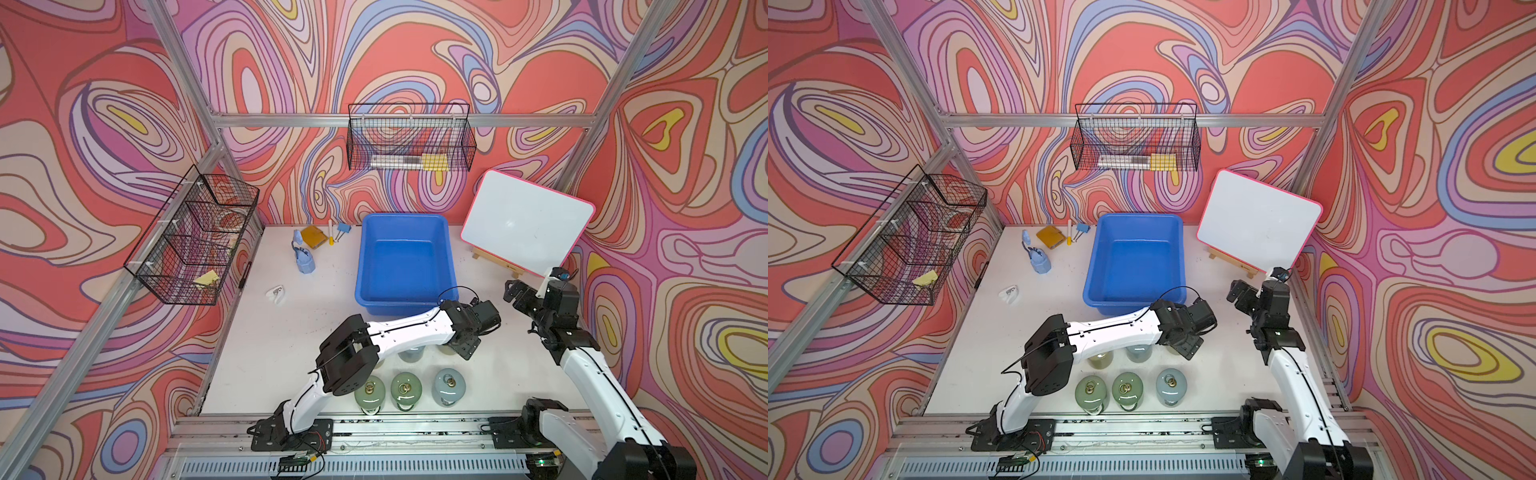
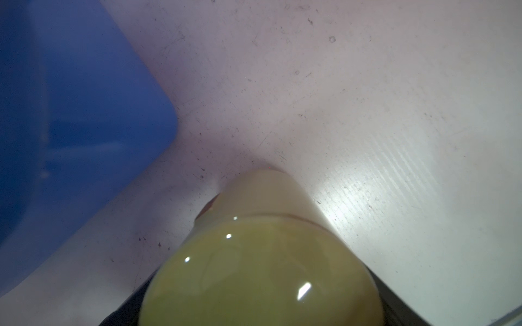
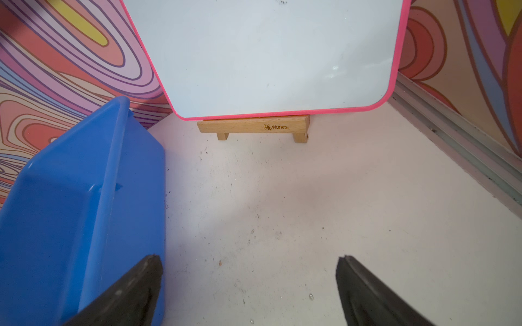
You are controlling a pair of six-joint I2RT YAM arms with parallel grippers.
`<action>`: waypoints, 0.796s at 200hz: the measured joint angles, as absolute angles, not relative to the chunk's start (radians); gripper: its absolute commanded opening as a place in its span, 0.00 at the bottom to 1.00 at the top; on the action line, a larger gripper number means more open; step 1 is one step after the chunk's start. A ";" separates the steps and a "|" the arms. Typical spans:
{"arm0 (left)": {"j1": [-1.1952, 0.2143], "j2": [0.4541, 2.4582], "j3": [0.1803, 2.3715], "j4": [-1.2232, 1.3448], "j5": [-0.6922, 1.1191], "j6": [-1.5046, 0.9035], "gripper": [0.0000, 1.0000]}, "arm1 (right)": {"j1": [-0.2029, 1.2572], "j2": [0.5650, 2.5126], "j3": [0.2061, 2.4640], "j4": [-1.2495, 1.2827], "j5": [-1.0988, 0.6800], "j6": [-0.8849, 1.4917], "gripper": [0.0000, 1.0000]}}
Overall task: Take the tea canister out of the basket
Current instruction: Place the tea canister at the center of the board.
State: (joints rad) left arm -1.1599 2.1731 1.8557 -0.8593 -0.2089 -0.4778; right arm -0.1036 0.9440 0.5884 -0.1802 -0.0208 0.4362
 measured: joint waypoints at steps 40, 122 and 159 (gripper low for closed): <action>-1.160 2.176 1.847 -0.849 -0.199 -0.485 0.37 | -0.104 0.943 0.588 -0.181 -0.018 0.438 0.98; -1.160 2.186 1.842 -0.844 -0.160 -0.491 0.79 | -0.104 0.936 0.588 -0.190 -0.017 0.439 0.98; -1.160 2.187 1.842 -0.845 -0.155 -0.499 0.92 | -0.104 0.936 0.588 -0.191 -0.017 0.439 0.98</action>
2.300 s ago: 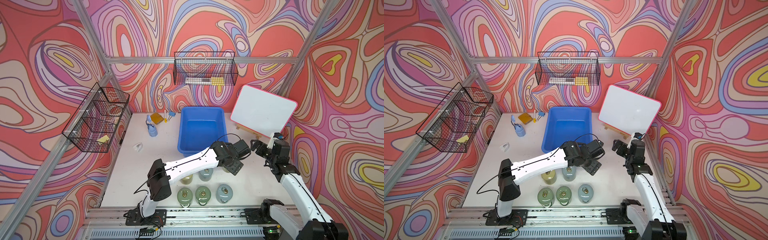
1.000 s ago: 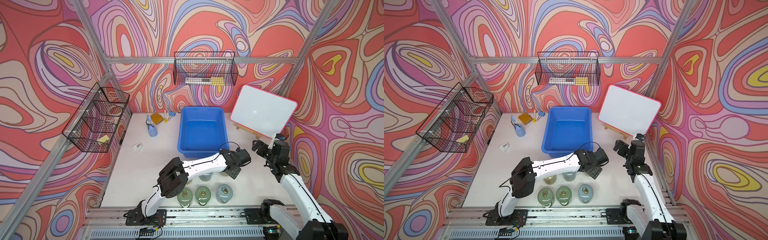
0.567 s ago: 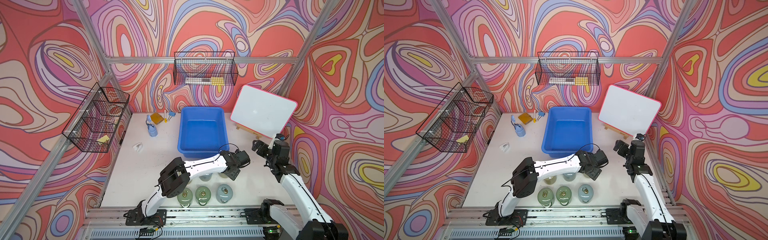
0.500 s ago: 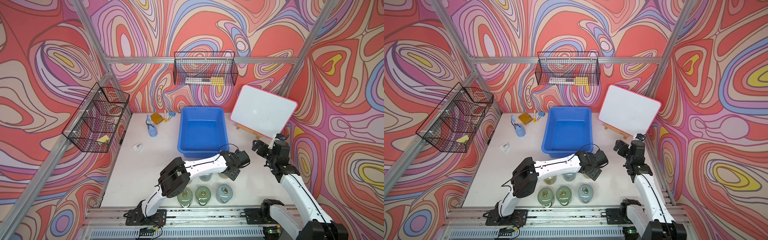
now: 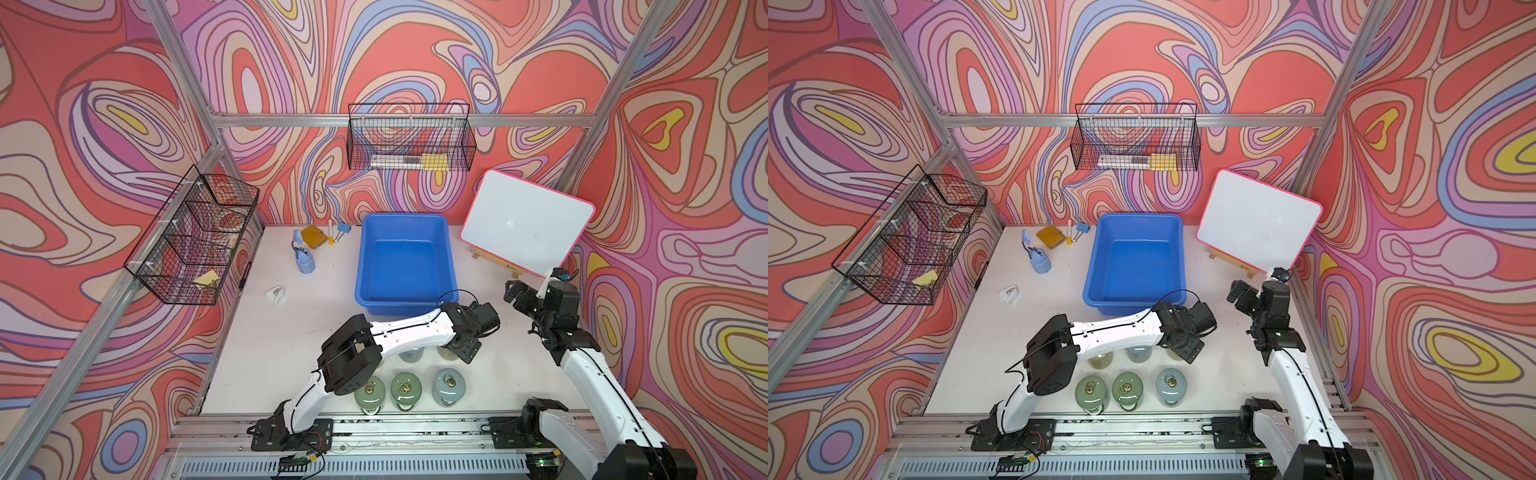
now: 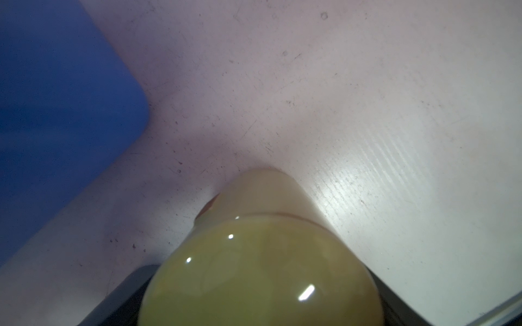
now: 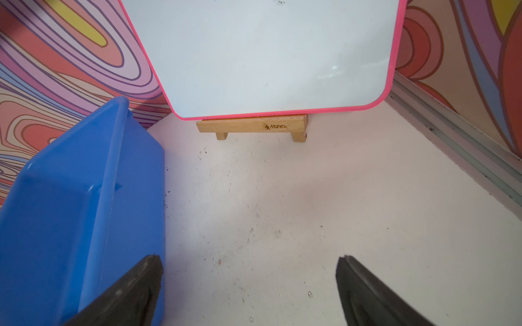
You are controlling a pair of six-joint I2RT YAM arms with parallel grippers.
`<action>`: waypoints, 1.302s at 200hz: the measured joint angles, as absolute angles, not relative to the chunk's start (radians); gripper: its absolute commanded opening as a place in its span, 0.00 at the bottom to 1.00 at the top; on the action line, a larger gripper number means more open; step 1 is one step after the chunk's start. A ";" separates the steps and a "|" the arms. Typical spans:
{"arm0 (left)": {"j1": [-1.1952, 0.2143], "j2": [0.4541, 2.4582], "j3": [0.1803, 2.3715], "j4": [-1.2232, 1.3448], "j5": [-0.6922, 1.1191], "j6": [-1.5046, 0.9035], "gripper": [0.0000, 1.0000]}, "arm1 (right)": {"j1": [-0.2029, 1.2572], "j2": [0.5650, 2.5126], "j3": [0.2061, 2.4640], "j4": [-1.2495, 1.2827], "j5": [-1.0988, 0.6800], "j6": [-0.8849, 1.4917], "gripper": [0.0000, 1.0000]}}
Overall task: Take the tea canister out of the basket
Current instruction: Place the tea canister at the center of the board.
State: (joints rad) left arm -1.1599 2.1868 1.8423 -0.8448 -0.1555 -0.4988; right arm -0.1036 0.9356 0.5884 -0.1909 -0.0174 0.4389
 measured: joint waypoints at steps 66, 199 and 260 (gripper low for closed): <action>-1.160 2.186 1.870 -0.844 -0.157 -0.506 0.99 | -0.104 0.932 0.588 -0.195 -0.017 0.439 0.98; -1.159 1.948 1.900 -0.889 -0.315 -0.478 0.99 | -0.104 0.931 0.588 -0.195 -0.018 0.439 0.98; -1.090 1.586 1.522 -0.665 -0.414 -0.379 0.99 | -0.104 0.916 0.588 -0.195 -0.022 0.439 0.98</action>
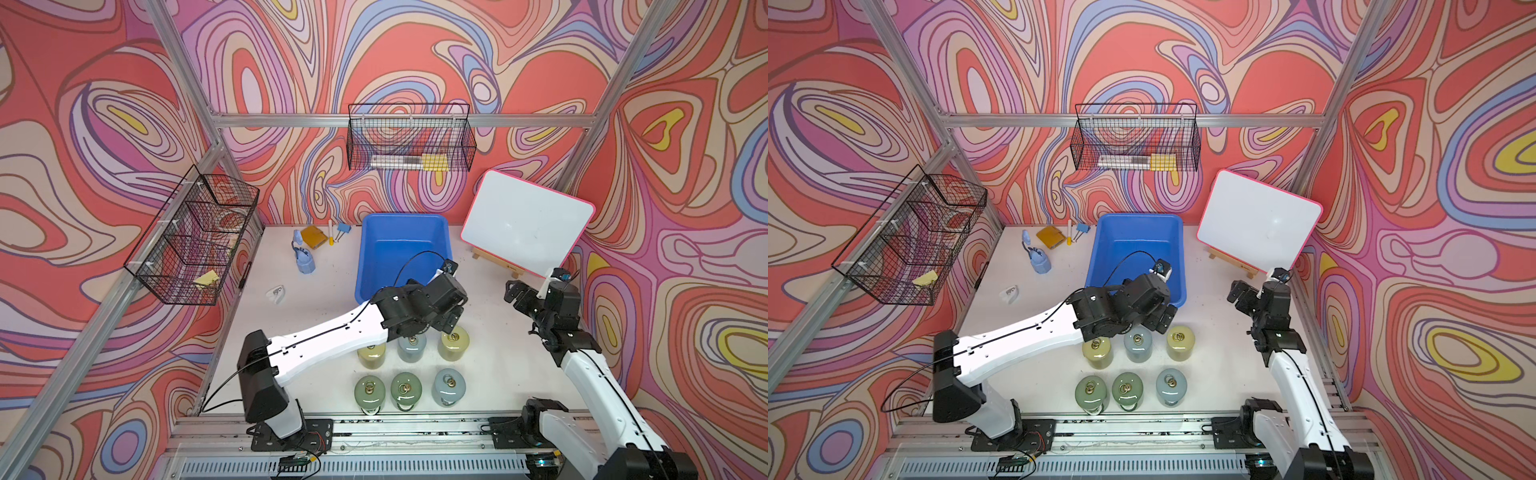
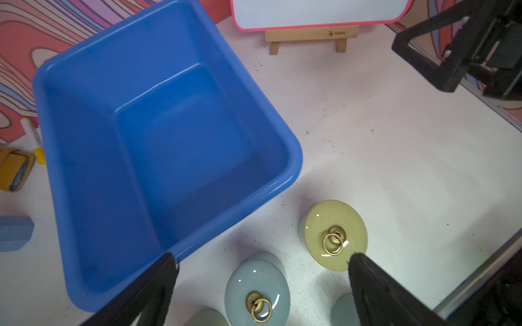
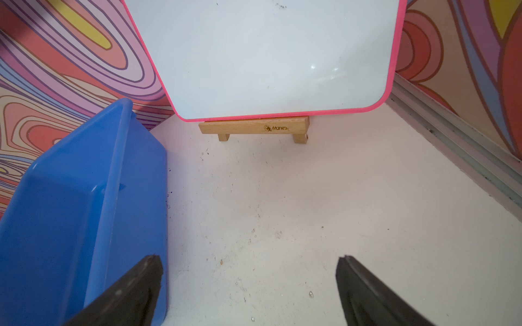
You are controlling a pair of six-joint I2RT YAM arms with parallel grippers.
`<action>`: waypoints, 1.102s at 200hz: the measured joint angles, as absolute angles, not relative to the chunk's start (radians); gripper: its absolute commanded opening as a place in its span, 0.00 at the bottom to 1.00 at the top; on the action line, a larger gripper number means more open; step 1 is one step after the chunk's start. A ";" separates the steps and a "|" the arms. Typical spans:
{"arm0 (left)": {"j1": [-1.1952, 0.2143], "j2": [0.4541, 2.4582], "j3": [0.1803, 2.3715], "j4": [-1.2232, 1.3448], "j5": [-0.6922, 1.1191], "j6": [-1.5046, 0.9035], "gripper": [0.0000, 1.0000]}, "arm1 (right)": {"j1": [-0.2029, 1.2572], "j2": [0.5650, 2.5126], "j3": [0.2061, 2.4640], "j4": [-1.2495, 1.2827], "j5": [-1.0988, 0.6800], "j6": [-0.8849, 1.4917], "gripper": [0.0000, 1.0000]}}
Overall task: Take the tea canister out of the basket
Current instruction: Place the tea canister at the center of the board, then reset both arms
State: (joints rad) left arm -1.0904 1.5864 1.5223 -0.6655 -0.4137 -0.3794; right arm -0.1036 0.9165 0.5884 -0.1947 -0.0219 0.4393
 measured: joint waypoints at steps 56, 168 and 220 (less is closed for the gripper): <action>-0.950 1.269 1.075 -0.391 -0.460 -0.281 0.99 | -0.104 0.903 0.562 -0.143 -0.058 0.443 0.98; -0.595 0.982 0.499 0.261 -0.559 -0.004 0.99 | -0.104 0.892 0.492 0.062 -0.131 0.370 0.98; -0.456 1.056 0.395 0.550 -0.579 0.174 0.99 | -0.104 0.997 0.506 0.111 -0.179 0.323 0.98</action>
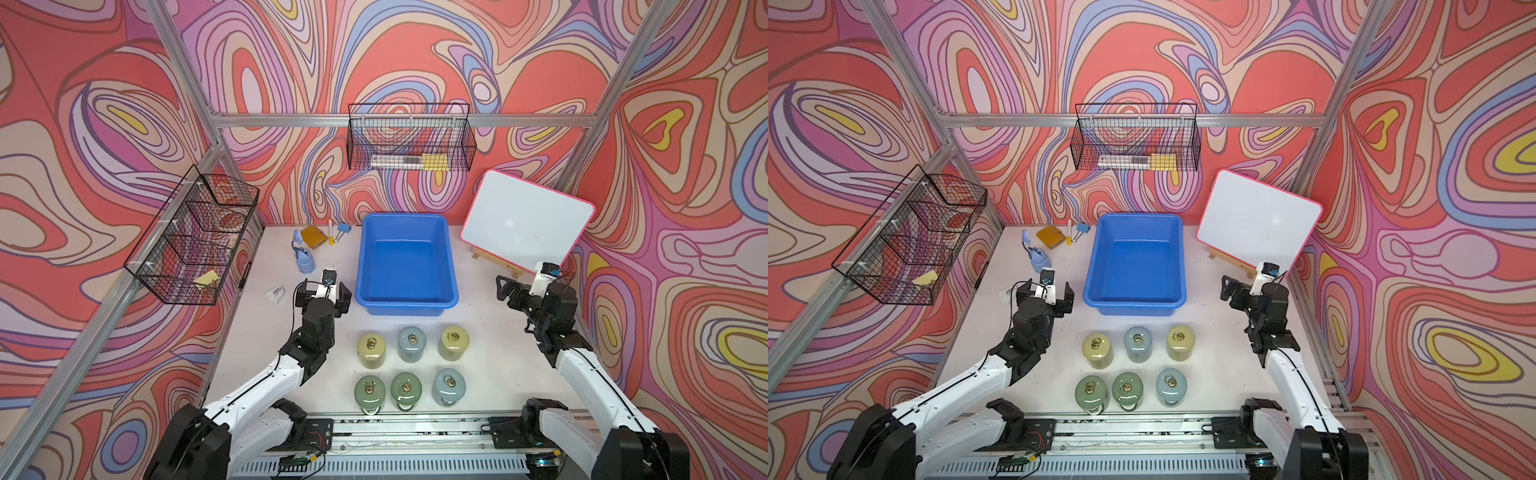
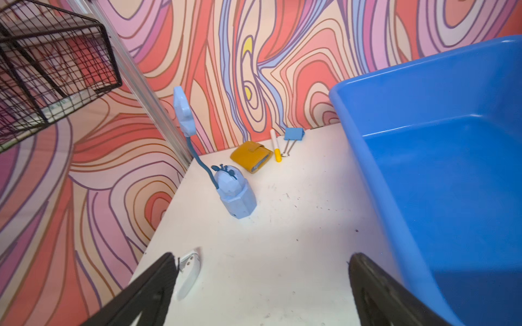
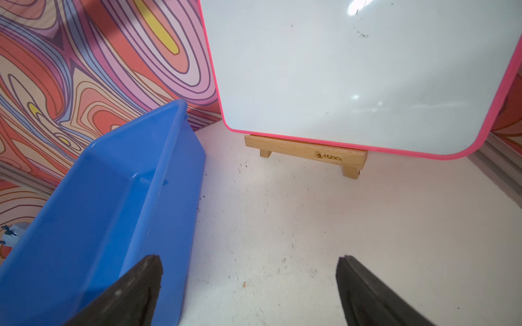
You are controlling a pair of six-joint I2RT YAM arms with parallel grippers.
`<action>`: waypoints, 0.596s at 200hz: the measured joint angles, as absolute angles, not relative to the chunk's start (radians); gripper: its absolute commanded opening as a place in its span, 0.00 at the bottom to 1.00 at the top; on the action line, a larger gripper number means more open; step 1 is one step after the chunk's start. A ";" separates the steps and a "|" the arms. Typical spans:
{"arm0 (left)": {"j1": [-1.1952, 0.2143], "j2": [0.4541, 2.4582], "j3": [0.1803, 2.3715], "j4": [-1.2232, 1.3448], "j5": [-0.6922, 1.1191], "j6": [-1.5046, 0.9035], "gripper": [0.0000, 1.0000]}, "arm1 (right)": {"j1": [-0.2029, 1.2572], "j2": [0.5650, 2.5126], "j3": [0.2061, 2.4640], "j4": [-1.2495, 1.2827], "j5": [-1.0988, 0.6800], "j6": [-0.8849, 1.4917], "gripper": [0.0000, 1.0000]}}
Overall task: Take the tea canister out of the basket
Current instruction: Reset both arms
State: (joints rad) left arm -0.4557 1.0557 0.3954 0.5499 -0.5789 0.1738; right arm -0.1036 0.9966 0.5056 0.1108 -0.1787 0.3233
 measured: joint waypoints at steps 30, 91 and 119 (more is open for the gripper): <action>-0.332 1.152 0.349 0.629 -0.501 0.215 0.99 | -0.104 1.011 0.501 0.169 -0.153 0.296 0.98; -0.047 1.425 0.315 0.841 -0.180 0.060 0.99 | -0.104 1.073 0.457 0.313 -0.055 0.243 0.98; 0.000 1.533 0.319 0.874 -0.088 0.015 0.99 | -0.104 1.101 0.419 0.399 -0.012 0.212 0.98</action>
